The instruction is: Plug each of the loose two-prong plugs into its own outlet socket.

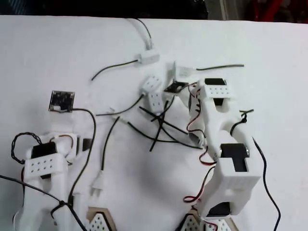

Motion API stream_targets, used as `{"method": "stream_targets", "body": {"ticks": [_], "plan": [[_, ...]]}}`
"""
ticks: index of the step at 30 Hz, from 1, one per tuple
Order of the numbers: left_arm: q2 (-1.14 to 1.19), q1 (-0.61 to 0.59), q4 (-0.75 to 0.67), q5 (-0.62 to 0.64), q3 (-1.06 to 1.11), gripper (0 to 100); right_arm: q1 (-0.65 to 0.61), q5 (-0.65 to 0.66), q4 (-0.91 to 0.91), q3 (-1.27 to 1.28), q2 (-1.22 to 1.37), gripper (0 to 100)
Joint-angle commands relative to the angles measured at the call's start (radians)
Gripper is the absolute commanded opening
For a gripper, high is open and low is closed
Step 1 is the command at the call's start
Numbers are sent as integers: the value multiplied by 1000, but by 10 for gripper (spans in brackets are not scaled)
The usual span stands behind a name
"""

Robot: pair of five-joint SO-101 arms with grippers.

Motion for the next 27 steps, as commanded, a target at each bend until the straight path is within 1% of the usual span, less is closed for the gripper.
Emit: {"method": "stream_targets", "body": {"ticks": [1,7,16,19,23,25,27], "plan": [[-30,-4,-20,0,-3,286,-33,-8,38,-29,-99,131],[-30,-4,-20,0,-3,286,-51,-8,16,43,-111,131],[-30,-4,-20,0,-3,286,-16,-5,-213,210,-110,130],[-30,-4,-20,0,-3,286,-12,48,-232,230,-108,130],[-30,-4,-18,0,-3,286,-10,60,-245,238,-88,130],[-30,-4,-18,0,-3,286,-10,61,-249,235,-58,117],[-30,-4,-18,0,-3,286,-10,61,-280,235,-30,76]]}}
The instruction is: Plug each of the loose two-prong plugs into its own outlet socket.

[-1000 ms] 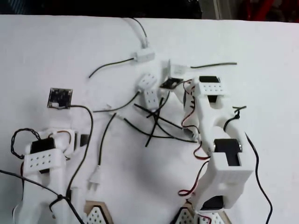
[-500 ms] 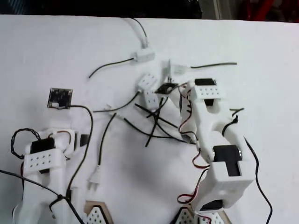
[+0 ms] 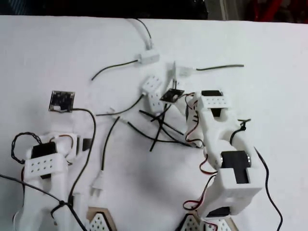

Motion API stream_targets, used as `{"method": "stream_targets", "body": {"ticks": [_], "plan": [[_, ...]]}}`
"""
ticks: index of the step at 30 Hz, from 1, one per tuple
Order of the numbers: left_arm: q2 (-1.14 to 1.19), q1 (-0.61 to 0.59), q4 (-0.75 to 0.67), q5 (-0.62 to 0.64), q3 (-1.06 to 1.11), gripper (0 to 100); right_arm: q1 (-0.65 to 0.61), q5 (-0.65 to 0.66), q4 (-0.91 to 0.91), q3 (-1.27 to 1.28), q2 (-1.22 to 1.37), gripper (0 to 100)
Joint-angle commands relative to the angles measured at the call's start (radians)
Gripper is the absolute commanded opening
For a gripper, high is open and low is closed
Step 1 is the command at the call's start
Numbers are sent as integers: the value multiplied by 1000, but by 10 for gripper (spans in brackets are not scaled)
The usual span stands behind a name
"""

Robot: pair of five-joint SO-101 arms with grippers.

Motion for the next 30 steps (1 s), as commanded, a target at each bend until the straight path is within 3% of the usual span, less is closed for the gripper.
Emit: {"method": "stream_targets", "body": {"ticks": [1,8,14,17,27,30], "plan": [[-30,-4,-18,0,-3,286,8,12,-38,6,38,52],[-30,-4,-18,0,-3,286,15,14,-18,-43,39,17],[-30,-4,-20,0,-3,286,-24,2,199,-206,51,17],[-30,-4,-20,0,-3,286,-68,-72,254,-261,53,17],[-30,-4,-20,0,-3,286,-219,-226,228,-269,51,18],[-30,-4,-20,0,-3,286,-216,-244,228,-269,51,65]]}}
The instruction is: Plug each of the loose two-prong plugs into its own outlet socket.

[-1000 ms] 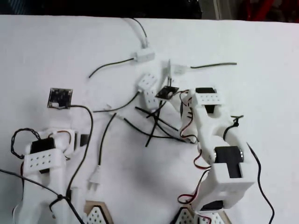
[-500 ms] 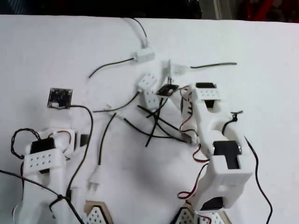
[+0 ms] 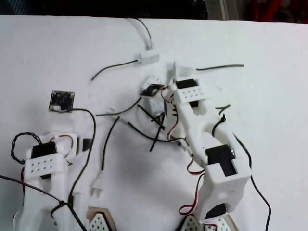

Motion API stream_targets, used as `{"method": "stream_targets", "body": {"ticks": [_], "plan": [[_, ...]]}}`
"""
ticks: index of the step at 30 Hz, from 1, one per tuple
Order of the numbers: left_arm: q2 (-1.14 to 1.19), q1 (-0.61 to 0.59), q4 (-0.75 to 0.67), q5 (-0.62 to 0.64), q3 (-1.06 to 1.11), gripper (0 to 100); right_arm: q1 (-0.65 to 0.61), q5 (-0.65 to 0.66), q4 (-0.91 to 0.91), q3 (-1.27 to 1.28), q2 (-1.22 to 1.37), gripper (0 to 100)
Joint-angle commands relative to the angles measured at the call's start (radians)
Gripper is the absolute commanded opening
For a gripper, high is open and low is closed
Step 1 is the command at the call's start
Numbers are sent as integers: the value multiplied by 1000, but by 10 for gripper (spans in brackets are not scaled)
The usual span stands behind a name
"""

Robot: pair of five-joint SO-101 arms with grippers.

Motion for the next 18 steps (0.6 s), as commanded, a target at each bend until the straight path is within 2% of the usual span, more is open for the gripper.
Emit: {"method": "stream_targets", "body": {"ticks": [1,3,10,14,18], "plan": [[-30,-4,-20,0,-3,286,-2,-20,-2,-34,-13,98],[-30,-4,-20,0,-3,286,13,-20,27,-34,-22,149],[-30,-4,-20,0,-3,286,12,-20,88,5,-108,155],[-30,-4,-20,0,-3,286,-8,-20,81,112,-163,155],[-30,-4,-20,0,-3,286,10,-20,-12,210,-188,155]]}}
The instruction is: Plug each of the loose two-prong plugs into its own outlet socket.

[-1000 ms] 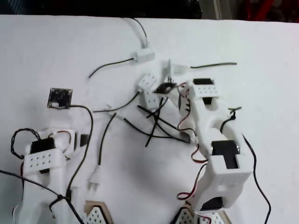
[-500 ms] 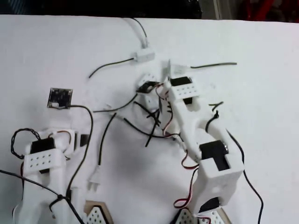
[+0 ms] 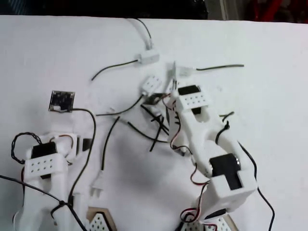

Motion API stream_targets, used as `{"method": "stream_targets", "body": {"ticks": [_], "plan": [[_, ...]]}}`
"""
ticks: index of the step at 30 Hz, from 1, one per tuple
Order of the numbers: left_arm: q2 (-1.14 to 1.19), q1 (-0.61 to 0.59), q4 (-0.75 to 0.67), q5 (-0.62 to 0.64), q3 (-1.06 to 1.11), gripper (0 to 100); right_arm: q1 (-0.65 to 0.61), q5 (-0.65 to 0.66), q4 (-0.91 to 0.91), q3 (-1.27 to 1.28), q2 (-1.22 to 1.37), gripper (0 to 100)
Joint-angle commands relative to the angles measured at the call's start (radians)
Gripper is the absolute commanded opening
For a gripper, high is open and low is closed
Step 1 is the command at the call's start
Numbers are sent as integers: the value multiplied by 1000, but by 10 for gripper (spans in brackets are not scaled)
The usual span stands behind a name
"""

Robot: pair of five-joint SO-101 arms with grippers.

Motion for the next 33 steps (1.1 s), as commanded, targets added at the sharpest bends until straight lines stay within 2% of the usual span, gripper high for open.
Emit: {"method": "stream_targets", "body": {"ticks": [1,7,15,24,29,33], "plan": [[-30,-4,-20,0,-3,286,19,-9,-73,51,-58,155],[-30,-4,-20,0,-3,286,42,-3,-183,158,-48,149],[-30,-4,-20,0,-3,286,58,-3,-302,175,38,15],[-30,-4,-20,0,-3,286,58,55,-206,143,-54,19],[-30,-4,-20,0,-3,286,59,54,-142,104,-56,96],[-30,-4,-20,0,-3,286,59,58,-147,104,-54,56]]}}
